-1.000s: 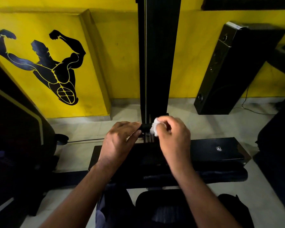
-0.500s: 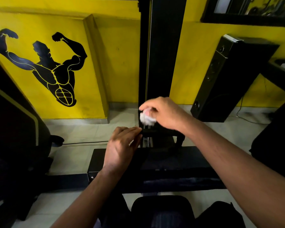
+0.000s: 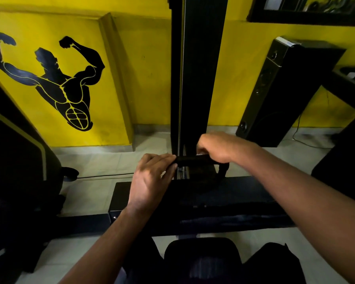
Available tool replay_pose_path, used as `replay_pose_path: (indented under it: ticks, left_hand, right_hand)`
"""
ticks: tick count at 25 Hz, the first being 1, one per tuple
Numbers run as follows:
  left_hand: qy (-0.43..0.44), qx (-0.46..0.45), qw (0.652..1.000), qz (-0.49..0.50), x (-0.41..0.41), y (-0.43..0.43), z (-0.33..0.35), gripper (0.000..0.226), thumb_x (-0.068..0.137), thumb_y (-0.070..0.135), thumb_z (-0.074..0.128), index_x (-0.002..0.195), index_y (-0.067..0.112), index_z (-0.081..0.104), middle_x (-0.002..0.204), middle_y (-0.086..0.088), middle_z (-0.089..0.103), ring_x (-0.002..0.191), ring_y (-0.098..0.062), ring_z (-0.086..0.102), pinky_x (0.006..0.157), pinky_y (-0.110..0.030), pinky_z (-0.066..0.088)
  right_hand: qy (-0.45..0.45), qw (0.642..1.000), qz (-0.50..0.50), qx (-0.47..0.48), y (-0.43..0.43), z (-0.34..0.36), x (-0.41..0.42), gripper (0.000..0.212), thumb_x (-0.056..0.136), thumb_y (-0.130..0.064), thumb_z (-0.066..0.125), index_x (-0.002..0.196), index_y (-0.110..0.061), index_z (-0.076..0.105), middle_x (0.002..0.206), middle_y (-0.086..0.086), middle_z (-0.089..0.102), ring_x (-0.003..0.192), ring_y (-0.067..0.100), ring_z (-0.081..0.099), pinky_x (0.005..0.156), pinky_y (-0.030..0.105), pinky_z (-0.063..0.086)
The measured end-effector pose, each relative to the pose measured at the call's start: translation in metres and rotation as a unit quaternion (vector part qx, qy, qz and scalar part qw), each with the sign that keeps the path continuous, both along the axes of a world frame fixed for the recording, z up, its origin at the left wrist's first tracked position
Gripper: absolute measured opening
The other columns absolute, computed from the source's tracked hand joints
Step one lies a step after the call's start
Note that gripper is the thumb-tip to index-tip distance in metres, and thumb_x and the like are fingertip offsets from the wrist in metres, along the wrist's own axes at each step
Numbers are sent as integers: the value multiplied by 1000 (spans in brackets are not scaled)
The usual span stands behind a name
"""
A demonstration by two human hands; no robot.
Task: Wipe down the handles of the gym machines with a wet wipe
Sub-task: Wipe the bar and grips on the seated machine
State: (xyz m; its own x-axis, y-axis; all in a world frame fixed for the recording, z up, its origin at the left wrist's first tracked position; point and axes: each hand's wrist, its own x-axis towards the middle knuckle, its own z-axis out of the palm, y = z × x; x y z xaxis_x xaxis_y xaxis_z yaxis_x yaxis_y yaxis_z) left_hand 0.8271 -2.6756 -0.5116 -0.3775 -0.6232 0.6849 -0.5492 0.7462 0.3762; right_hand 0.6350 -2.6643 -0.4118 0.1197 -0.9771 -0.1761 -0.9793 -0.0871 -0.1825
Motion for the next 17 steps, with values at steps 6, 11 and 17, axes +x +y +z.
replay_pose_path:
  ticks: [6, 11, 17]
  left_hand:
    - [-8, 9, 1000, -3, 1, -1, -3, 23, 92, 19, 70, 113, 10, 73, 113, -3, 71, 98, -20, 58, 82, -29, 49]
    - [-12, -6, 1000, -12, -1, -4, -4, 26, 93, 25, 65, 114, 10, 72, 115, -2, 71, 98, -20, 58, 84, -28, 48]
    - [-19, -2, 1000, -2, -1, -4, -5, 27, 92, 26, 64, 113, 11, 72, 114, -2, 71, 97, -21, 59, 83, -28, 47]
  right_hand:
    - [-53, 998, -16, -26, 6, -9, -16, 27, 96, -1, 56, 110, -19, 70, 114, -1, 69, 101, 13, 66, 87, 30, 54]
    - [-45, 996, -6, -72, 17, -12, -28, 23, 95, -4, 58, 110, -17, 70, 108, 0, 70, 94, 13, 66, 87, 34, 55]
    - [-105, 983, -76, -127, 39, -28, -51, 19, 96, -11, 59, 107, -16, 73, 107, 2, 72, 95, 15, 68, 87, 34, 56]
